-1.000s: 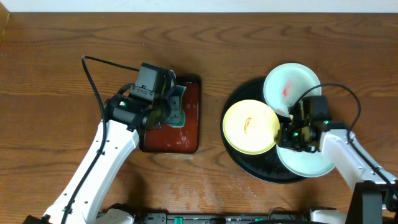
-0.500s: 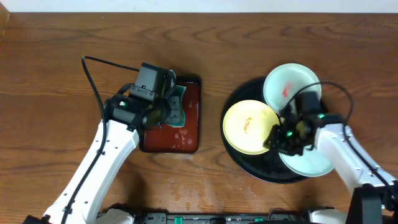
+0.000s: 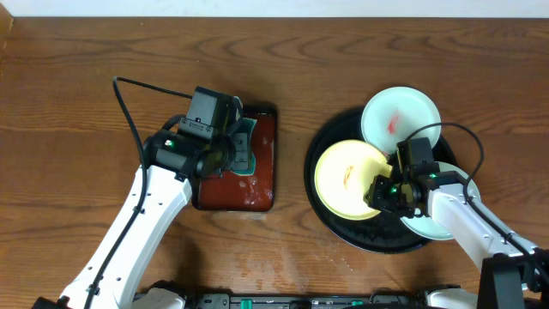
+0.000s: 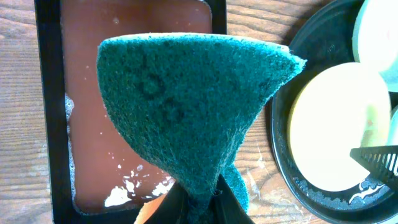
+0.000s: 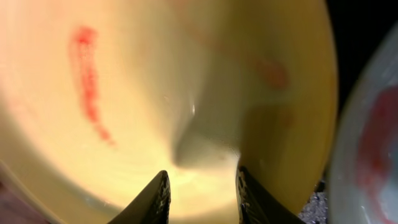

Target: Clean dirty plates on tray and stack at the side

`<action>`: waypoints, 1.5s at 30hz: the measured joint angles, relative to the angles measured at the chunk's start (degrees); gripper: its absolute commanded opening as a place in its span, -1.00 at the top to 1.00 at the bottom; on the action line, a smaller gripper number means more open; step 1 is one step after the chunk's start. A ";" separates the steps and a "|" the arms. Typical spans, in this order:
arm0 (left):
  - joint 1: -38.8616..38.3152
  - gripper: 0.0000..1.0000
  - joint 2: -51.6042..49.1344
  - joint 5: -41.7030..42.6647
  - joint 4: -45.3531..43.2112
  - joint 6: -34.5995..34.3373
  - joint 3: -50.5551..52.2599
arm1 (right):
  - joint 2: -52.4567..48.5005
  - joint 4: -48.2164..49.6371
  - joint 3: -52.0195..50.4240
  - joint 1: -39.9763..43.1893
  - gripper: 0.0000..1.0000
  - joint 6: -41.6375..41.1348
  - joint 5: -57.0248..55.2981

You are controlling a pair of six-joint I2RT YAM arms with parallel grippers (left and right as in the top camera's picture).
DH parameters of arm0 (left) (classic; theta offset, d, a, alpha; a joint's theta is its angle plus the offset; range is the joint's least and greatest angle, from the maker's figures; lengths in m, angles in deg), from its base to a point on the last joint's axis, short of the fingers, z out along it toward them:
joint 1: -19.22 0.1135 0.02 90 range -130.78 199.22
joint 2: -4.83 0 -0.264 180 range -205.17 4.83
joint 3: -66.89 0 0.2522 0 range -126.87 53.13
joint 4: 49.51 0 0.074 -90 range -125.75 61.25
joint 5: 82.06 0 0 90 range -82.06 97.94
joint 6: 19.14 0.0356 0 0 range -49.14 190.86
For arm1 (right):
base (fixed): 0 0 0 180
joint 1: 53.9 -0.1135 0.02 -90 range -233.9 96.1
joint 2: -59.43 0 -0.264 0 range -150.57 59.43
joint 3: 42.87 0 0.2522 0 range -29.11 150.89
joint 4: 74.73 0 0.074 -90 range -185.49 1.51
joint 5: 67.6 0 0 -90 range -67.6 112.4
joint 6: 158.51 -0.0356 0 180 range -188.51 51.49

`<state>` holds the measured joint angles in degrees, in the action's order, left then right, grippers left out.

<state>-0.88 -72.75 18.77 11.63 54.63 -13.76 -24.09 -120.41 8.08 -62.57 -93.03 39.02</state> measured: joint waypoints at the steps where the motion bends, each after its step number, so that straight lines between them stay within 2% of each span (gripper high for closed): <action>1: 0.00 0.85 0.00 0.00 0.02 0.00 0.00 | 0.02 -0.37 0.00 0.20 0.32 2.27 0.46; 5: 0.00 0.85 0.00 0.00 0.04 0.00 0.00 | 1.53 -3.34 0.00 0.20 0.28 8.85 2.71; 9: 0.00 0.85 0.00 0.00 0.02 0.00 0.00 | 8.72 -8.26 0.04 0.22 0.21 11.85 3.43; 15: 0.00 0.85 0.00 0.00 0.02 0.00 0.00 | 15.06 -15.30 0.17 0.50 0.25 7.61 -1.29; 23: 0.00 0.85 0.00 0.00 0.02 0.00 0.00 | 8.74 -4.90 -4.61 0.50 0.28 -2.23 -5.03; 26: 0.00 0.85 0.00 0.00 0.00 0.00 0.00 | 5.68 -1.09 -4.92 0.52 0.54 -3.65 -5.09; 29: 0.00 0.85 0.00 0.00 -0.39 0.02 0.00 | 4.11 5.86 -5.03 0.50 0.92 -3.04 -5.49; 30: 0.00 0.85 0.00 0.00 -0.61 0.02 0.00 | 3.61 7.48 -5.03 0.52 0.95 -2.71 -5.77; 34: -0.07 0.85 0.00 0.02 -1.60 0.04 0.00 | 3.02 13.44 -5.03 1.33 0.98 1.20 -6.16; 38: -1.51 0.85 0.00 0.72 -3.19 0.04 -0.26 | 3.02 12.81 -5.03 1.60 0.98 4.55 -6.10; 45: -11.37 0.85 -2.23 2.03 -11.23 -1.62 -2.93 | 3.02 10.73 -5.03 1.70 0.97 6.12 -6.05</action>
<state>-12.25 -74.98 20.80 0.39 53.02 -16.69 -21.08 -109.68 3.05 -60.87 -86.91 32.97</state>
